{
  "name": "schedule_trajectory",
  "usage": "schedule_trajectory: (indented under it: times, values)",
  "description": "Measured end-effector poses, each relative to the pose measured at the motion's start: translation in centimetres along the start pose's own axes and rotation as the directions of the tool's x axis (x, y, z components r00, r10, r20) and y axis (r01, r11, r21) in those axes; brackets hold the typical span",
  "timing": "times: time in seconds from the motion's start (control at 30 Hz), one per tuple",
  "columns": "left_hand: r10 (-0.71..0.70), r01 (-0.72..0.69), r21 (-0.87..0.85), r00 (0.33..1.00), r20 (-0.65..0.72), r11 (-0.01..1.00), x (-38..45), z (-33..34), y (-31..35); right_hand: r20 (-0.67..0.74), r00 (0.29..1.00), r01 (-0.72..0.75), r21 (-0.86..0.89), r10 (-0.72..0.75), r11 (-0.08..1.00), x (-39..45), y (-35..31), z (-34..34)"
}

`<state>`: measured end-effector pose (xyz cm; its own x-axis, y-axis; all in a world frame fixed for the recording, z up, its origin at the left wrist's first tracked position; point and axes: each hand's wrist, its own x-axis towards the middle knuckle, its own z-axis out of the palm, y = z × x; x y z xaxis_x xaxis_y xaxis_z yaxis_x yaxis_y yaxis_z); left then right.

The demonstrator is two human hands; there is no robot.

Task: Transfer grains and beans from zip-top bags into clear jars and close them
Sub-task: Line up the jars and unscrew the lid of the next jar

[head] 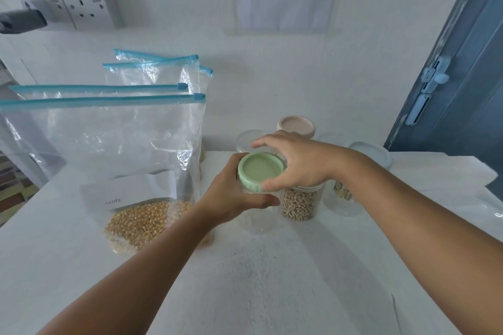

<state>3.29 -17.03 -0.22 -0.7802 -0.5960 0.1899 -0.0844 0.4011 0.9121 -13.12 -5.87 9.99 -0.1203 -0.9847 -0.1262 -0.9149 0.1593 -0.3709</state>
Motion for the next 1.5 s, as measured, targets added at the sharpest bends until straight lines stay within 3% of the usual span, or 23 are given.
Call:
schedule_trajectory:
  times: [0.1, 0.17, 0.3, 0.4, 0.57, 0.7, 0.8, 0.93, 1.03, 1.3, 1.5]
  values:
    - [0.002, -0.003, 0.021, 1.000, 0.018, 1.000, 0.1, -0.1, -0.1, -0.053, 0.992, -0.116, -0.064, 0.113, 0.991, 0.1, -0.5, 0.4]
    - [0.002, -0.002, 0.020, 1.000, 0.021, 1.000, 0.2, -0.2, -0.2, -0.087, 0.993, -0.090, -0.093, 0.082, 0.992, 0.2, -0.7, 1.0]
    - [0.013, -0.014, 0.022, 1.000, 0.015, 1.000, 0.1, -0.2, -0.2, -0.023, 1.000, -0.014, -0.057, 0.013, 0.998, 0.3, -0.4, 0.6]
    - [0.017, -0.018, 0.039, 1.000, 0.020, 0.999, 0.2, -0.1, -0.2, 0.006, 0.998, -0.055, -0.051, 0.055, 0.997, 0.0, -0.4, 0.5]
    - [0.012, -0.013, 0.048, 1.000, 0.019, 0.999, 0.3, -0.3, -0.5, -0.084, 0.991, -0.110, -0.085, 0.103, 0.990, 0.1, -1.3, 1.5]
    - [0.011, -0.012, 0.054, 1.000, 0.018, 0.998, 0.5, -0.3, -0.7, -0.012, 0.999, -0.049, -0.050, 0.048, 0.998, 0.2, -1.2, 1.0]
    - [0.002, -0.004, 0.058, 1.000, 0.028, 0.998, 0.4, -0.3, -0.6, 0.030, 0.995, -0.093, -0.027, 0.094, 0.995, -0.2, -1.4, 0.7]
    - [0.015, -0.022, 0.095, 0.997, 0.078, 0.995, 0.9, -0.4, -0.8, -0.087, 0.985, -0.160, -0.111, 0.151, 0.981, -0.3, -1.8, 1.5]
    - [0.012, -0.020, 0.098, 0.997, 0.077, 0.995, 1.0, -0.4, -1.0, -0.122, 0.986, -0.126, -0.078, 0.116, 0.989, -0.1, -1.8, 1.8]
    - [0.043, -0.048, 0.065, 0.996, 0.079, 0.997, 0.8, -0.1, -0.6, -0.043, 0.998, 0.044, -0.013, -0.045, 0.999, 0.5, -1.1, 0.3]
    - [0.027, -0.033, 0.077, 0.997, 0.075, 0.996, 0.6, -0.2, -0.5, -0.139, 0.988, 0.084, 0.095, -0.070, 0.992, -0.3, -0.1, -0.4]
